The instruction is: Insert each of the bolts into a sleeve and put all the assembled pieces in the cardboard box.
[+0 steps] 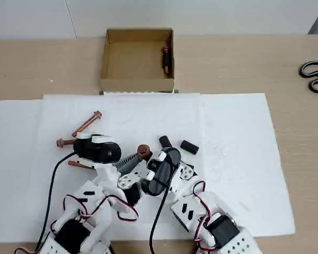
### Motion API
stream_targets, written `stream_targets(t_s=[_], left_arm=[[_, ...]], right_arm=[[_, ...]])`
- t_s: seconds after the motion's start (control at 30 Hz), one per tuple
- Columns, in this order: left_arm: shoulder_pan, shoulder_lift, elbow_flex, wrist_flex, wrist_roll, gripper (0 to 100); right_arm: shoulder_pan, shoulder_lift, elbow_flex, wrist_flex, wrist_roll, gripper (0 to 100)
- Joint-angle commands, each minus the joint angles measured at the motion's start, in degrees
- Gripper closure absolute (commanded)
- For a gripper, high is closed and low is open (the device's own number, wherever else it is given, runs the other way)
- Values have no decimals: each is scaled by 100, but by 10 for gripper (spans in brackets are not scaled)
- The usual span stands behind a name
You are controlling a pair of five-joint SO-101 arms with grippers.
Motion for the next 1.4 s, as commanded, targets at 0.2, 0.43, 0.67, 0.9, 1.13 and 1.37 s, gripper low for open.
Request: stream_targets(t_s=[0.2, 0.43, 0.67, 0.9, 1.13, 1.37], left_arm=[[123, 18, -233, 220, -176, 750], [114, 35, -620, 246, -273, 713], [-264, 44, -48, 378, -703, 689], [-765, 18, 22, 404, -1029, 689], [-756, 18, -470, 413, -993, 689], [-765, 18, -1385, 413, -835, 702]], right_arm=[[4, -127, 132, -233, -79, 997], [101, -119, 132, -233, -53, 997], [92, -119, 132, -233, -53, 996], [92, -119, 132, -233, -53, 996], [101, -119, 132, -198, -62, 996], [101, -119, 132, -189, -62, 996]])
